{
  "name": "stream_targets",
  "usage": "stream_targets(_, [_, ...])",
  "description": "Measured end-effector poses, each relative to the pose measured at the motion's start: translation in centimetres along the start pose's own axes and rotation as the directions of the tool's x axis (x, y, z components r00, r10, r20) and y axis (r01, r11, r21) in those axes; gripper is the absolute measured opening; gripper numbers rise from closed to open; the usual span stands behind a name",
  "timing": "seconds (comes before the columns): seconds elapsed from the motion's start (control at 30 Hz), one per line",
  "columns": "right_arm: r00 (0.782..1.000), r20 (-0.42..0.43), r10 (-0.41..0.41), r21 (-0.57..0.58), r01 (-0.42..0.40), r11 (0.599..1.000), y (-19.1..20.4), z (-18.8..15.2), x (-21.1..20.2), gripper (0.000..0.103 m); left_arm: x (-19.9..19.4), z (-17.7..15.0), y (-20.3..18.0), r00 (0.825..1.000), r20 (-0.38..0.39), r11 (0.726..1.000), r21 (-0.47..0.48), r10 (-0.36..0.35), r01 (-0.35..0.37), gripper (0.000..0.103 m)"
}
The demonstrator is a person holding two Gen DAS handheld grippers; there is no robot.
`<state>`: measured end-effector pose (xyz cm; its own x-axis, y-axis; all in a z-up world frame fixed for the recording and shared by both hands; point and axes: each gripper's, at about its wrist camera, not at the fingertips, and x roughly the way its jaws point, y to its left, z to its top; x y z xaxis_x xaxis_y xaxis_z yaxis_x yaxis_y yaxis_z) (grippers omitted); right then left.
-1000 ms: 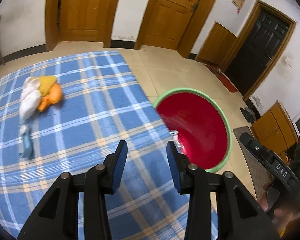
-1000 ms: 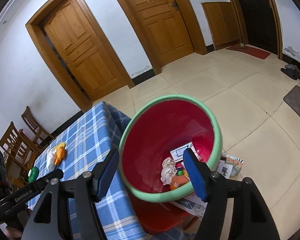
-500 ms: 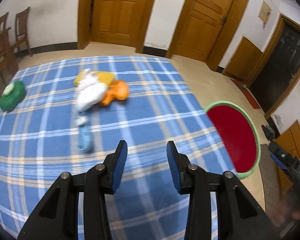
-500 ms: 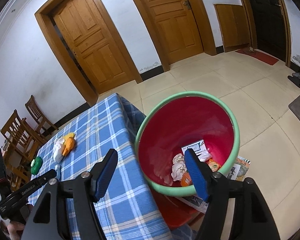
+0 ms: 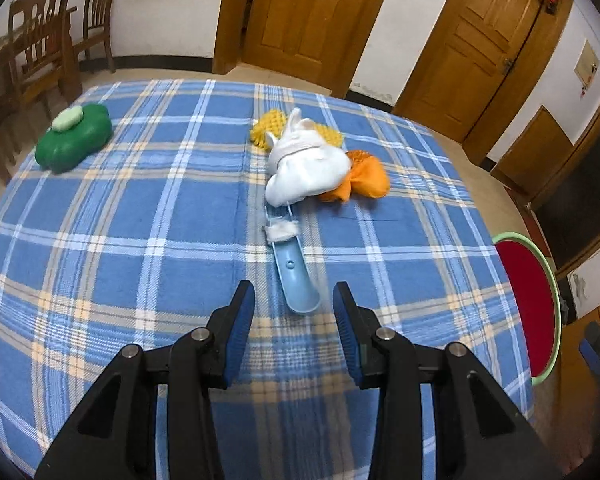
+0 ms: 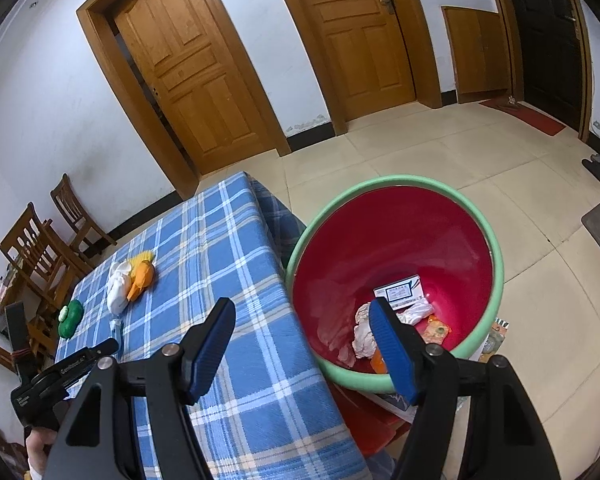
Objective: Collect trash
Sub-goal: 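Grasp the blue plastic piece with the left tool, then grasp the white cloth bunny with the right tool while the left tool holds the blue piece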
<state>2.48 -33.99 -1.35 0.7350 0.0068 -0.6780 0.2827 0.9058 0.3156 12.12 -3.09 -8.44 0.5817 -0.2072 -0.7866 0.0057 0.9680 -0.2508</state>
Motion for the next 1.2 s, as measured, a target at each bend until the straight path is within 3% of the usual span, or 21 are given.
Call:
stream_targets(0.27, [1.0, -0.013, 0.008, -0.024, -0.008, 1.0, 1.0, 0.3, 0.5, 0.072, 1.5, 0.2, -0.4, 1.0, 0.01, 1.0, 0.019, -0.01, 0.01, 0.039])
stream_targets(0.43, [1.0, -0.014, 0.018, -0.051, -0.019, 0.999, 2.3, 0.5, 0.9, 0.072, 1.7, 0.2, -0.2, 1.0, 0.03, 0.999, 0.032, 0.004, -0.005, 0.017])
stream_targets(0.9, [0.995, -0.056, 0.085, -0.155, -0.093, 0.984, 9.4, 0.7, 3.6, 0.072, -0.8, 1.8, 3.4, 0.996, 0.087, 1.0, -0.024, -0.016, 0.019, 0.017])
stream_targets(1.2, [0.983, -0.117, 0.142, -0.254, -0.168, 0.953, 16.9, 0.3, 6.9, 0.072, -1.5, 4.1, 7.4, 0.989, 0.133, 0.997, -0.049, 0.065, -0.059, 0.017])
